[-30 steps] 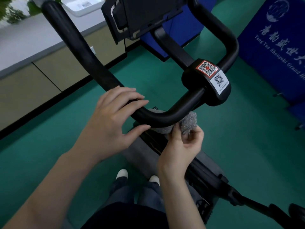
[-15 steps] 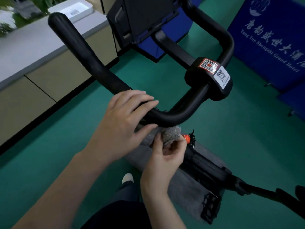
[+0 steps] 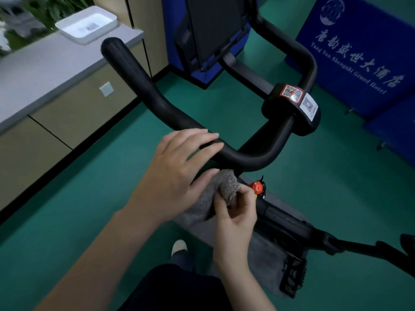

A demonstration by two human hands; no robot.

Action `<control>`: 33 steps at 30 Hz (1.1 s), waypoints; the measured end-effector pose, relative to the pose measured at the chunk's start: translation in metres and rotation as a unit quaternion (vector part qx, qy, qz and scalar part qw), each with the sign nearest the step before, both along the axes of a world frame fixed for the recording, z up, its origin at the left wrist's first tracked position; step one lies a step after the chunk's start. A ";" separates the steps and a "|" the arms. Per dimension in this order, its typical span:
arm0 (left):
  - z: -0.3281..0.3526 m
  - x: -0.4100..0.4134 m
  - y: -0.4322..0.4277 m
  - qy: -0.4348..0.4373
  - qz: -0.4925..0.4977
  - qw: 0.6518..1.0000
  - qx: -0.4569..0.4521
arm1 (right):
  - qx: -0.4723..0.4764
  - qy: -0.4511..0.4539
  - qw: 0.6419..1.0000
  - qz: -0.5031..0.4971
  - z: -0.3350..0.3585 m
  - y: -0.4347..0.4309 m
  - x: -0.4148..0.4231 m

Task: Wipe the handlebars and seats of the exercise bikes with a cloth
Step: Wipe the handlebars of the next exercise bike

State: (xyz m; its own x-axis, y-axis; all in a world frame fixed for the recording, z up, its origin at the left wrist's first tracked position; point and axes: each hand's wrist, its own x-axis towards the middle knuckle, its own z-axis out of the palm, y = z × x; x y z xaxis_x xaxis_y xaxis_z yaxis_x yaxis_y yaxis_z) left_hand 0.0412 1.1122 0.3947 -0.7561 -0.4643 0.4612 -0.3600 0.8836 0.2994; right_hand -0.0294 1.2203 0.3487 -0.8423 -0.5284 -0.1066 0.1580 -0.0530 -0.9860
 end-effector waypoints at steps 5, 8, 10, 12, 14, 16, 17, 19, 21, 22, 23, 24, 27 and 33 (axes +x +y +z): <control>-0.006 0.032 0.012 0.015 0.065 0.998 0.010 | 0.011 0.016 0.996 0.086 0.005 -0.001 -0.005; -0.016 0.048 0.028 -0.018 0.124 0.991 0.041 | 0.003 0.014 0.989 0.150 0.009 -0.003 -0.009; -0.022 0.053 0.040 -0.049 0.168 0.982 0.074 | -0.001 0.019 0.981 0.191 0.010 -0.001 -0.014; -0.027 0.056 0.053 -0.075 0.211 0.969 0.107 | -0.003 0.021 0.974 0.227 0.011 0.003 -0.020; -0.031 0.055 0.067 -0.093 0.251 0.955 0.127 | -0.001 0.023 0.967 0.252 0.013 0.008 -0.029; -0.034 0.053 0.081 -0.105 0.288 0.942 0.136 | -0.001 0.023 0.960 0.279 0.014 0.013 -0.037; -0.035 0.051 0.087 -0.108 0.305 0.936 0.138 | -0.003 0.021 0.955 0.297 0.014 0.015 -0.042; -0.035 0.049 0.101 -0.114 0.336 0.924 0.144 | -0.009 0.013 0.942 0.336 0.015 0.019 -0.049; -0.037 0.049 0.116 -0.118 0.369 0.909 0.154 | -0.015 0.009 0.928 0.373 0.015 0.021 -0.053; -0.038 0.050 0.124 -0.118 0.388 0.900 0.159 | -0.018 0.011 0.921 0.389 0.015 0.022 -0.055; -0.040 0.052 0.133 -0.121 0.407 0.890 0.166 | -0.021 0.014 0.914 0.406 0.015 0.023 -0.055; -0.042 0.054 0.142 -0.124 0.427 0.878 0.175 | -0.022 0.018 0.906 0.423 0.015 0.024 -0.055; -0.048 0.064 0.169 -0.131 0.483 0.842 0.201 | -0.018 0.048 0.879 0.475 0.013 0.026 -0.048; -0.063 0.095 0.223 -0.127 0.571 0.772 0.249 | -0.024 0.083 0.831 0.549 0.007 0.034 -0.024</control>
